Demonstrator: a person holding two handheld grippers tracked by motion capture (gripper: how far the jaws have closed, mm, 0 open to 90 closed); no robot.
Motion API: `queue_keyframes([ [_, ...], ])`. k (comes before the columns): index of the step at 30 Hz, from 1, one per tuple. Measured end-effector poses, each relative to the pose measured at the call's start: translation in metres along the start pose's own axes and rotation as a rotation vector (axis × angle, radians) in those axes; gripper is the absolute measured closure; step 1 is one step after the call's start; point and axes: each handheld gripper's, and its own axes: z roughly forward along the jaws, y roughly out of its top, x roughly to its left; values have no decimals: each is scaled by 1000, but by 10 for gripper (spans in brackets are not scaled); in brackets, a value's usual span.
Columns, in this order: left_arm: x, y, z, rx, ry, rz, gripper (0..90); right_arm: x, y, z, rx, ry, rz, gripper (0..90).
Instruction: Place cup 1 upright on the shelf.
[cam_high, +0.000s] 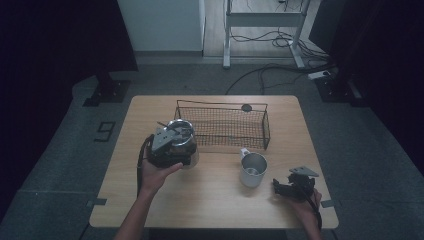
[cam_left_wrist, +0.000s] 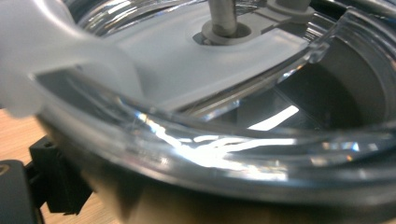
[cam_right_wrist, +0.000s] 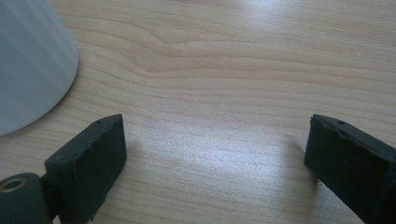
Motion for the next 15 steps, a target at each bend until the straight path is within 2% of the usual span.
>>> queue_keyframes([
  [15,5,9,4,7,8,2,41,0,0,0,-1,-2,3,57],
])
